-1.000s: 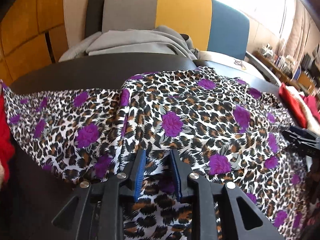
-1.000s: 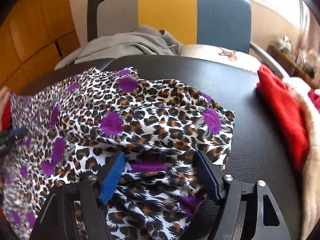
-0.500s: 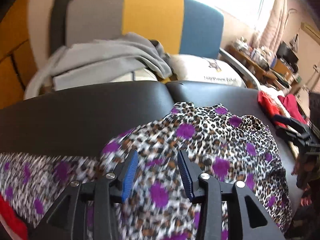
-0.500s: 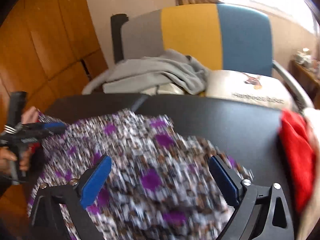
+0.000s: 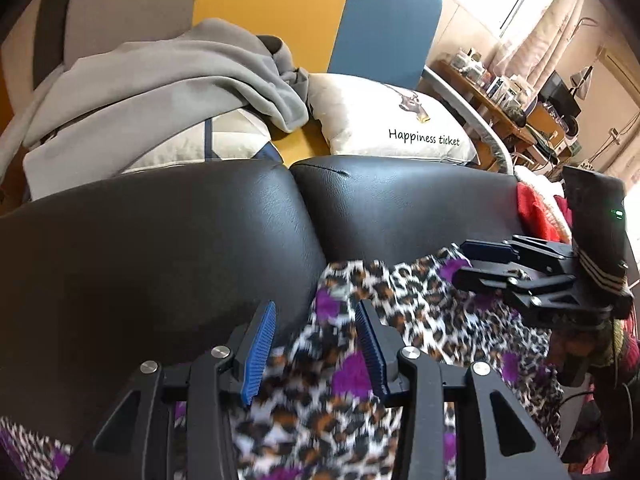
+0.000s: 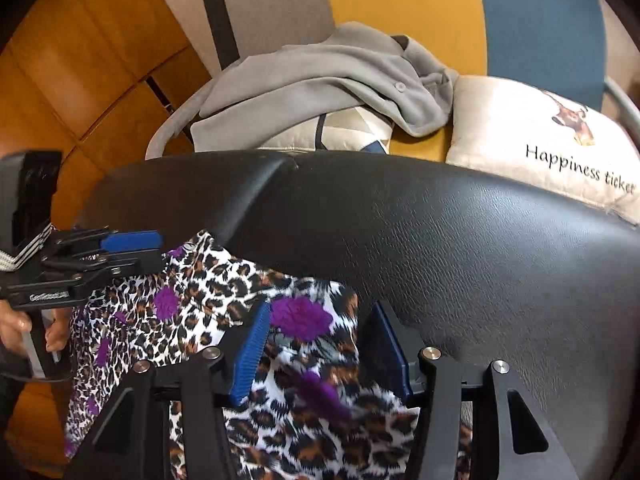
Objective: Fold clothes
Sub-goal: 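Grasp the blouse fold with both grippers close to each other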
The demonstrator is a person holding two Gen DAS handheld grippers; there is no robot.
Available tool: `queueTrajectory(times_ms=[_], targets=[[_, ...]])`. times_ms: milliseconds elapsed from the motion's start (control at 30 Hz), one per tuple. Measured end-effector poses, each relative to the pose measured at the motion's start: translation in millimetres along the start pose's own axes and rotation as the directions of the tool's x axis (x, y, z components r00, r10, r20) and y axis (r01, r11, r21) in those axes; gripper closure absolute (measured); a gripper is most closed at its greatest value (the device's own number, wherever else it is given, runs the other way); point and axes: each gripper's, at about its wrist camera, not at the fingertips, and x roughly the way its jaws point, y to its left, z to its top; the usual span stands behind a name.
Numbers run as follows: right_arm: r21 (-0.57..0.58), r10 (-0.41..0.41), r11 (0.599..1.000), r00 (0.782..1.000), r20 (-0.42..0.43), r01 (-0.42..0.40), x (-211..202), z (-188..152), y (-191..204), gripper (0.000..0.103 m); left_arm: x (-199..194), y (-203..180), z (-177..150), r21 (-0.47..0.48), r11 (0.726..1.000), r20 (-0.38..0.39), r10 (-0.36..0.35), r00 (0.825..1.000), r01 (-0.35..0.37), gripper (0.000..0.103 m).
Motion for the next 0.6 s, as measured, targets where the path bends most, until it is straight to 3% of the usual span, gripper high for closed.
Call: queueTrajectory(times_ms=[33, 100, 200, 333, 433, 600], targets=[[-0.002, 0.002, 1.0, 1.0, -0.003, -0.002, 0.5, 0.6, 0.5, 0.054, 4.0, -1.7, 2.9, 0.002, 1.0, -0.003, -0.008, 1.0, 0.008, 0.061], [-0.012, 0.001, 1.0, 1.0, -0.014, -0.001, 2.5, 0.9, 0.1, 0.069, 10.9, -5.6, 7.1, 0.007, 1.0, -0.01, -0.012, 1.0, 0.013, 0.063], [-0.018, 0.001, 1.0, 1.0, -0.01, -0.002, 0.0, 1.0, 1.0, 0.093, 18.1, -13.1, 8.6, 0.022, 1.0, -0.025, 0.018, 1.0, -0.018, 0.095], [-0.015, 0.008, 1.0, 1.0, 0.021, -0.008, -9.8, 1.1, 4.5, 0.095, 9.1, -18.7, 7.5, 0.015, 0.999, 0.017, 0.033, 0.999, -0.034, 0.097], [-0.013, 0.013, 1.0, 0.999, 0.044, -0.013, -17.1, 1.2, 7.1, 0.095, -21.4, -17.5, 3.1, -0.014, 1.0, 0.099, 0.004, 0.995, -0.003, 0.097], [-0.055, 0.033, 0.998, 0.992, 0.118, -0.027, -55.3, -12.7, 24.9, 0.095, -70.2, -30.4, -24.1, 0.032, 0.999, 0.199, -0.032, 0.98, 0.026, 0.097]])
